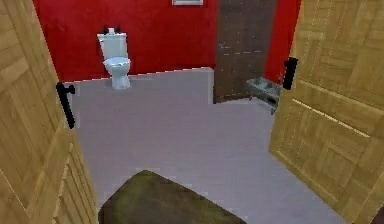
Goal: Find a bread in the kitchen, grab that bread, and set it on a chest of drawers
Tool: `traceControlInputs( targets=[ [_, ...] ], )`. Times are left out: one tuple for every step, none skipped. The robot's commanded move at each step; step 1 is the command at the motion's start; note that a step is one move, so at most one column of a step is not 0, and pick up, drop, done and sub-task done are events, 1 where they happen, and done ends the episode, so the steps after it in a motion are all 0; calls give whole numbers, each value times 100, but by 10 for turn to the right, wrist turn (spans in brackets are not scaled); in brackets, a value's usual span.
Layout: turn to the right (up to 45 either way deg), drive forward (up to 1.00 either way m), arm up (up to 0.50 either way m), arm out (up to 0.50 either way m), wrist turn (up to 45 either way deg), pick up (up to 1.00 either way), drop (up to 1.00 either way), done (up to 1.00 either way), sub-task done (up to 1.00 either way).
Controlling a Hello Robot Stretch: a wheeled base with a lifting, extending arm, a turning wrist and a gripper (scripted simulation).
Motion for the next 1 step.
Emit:
traceControlInputs(
  targets=[
    [270,0,0,0,0,0,0,0,0]
  ],
)
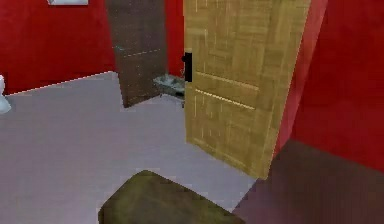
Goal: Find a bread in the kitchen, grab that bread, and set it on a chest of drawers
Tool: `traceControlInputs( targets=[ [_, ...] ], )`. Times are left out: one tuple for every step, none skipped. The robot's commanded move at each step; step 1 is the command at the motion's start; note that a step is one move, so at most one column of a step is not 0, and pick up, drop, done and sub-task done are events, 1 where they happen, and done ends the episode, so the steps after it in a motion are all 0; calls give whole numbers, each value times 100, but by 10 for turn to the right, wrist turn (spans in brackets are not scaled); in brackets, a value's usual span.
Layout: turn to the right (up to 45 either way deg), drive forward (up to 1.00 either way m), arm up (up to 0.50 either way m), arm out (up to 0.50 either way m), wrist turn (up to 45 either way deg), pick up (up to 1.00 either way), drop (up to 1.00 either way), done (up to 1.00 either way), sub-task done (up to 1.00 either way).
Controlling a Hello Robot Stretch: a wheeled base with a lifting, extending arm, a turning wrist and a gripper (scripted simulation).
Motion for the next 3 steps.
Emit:
traceControlInputs(
  targets=[
    [0,45,0,0,0,0,0,0,0],
    [-330,0,0,0,0,0,0,0,0],
    [0,100,0,0,0,0,0,0,0]
  ],
)
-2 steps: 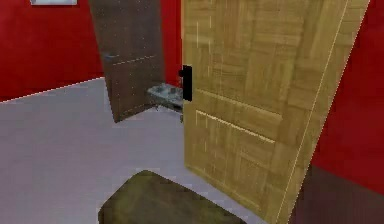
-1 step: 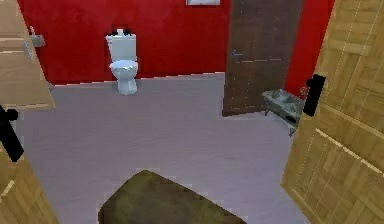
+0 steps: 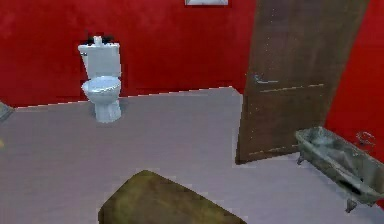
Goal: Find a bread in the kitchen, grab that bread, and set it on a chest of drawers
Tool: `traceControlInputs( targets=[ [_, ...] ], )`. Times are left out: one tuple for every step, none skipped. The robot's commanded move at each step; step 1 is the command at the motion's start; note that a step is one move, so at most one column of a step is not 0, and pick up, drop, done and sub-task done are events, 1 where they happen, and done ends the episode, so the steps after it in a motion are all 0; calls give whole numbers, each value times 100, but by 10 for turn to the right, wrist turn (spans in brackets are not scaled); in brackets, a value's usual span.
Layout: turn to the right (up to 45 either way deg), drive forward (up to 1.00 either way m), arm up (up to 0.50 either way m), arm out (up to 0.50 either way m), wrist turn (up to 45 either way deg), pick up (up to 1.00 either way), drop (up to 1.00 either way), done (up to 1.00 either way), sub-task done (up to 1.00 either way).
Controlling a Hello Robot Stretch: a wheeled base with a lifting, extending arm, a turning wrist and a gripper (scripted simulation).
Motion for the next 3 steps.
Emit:
traceControlInputs(
  targets=[
    [0,100,0,0,0,0,0,0,0],
    [-30,0,0,0,0,0,0,0,0],
    [0,100,0,0,0,0,0,0,0]
  ],
)
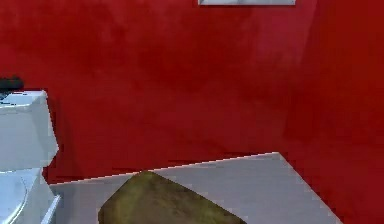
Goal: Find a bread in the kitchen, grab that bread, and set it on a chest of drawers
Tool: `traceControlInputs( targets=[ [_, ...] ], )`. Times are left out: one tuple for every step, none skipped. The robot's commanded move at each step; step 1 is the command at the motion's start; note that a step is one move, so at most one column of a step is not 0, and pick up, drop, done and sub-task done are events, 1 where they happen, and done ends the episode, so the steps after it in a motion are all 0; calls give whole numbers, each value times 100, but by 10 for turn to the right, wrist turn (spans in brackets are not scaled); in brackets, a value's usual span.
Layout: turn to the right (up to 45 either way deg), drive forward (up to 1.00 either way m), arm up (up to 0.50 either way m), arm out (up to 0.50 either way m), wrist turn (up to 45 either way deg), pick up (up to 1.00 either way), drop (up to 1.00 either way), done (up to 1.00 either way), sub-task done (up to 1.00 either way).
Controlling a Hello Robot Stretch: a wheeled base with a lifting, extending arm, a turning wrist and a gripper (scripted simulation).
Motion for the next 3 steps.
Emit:
traceControlInputs(
  targets=[
    [-270,0,0,0,0,0,0,0,0],
    [0,5,0,0,0,0,0,0,0],
    [450,0,0,0,0,0,0,0,0]
  ],
)
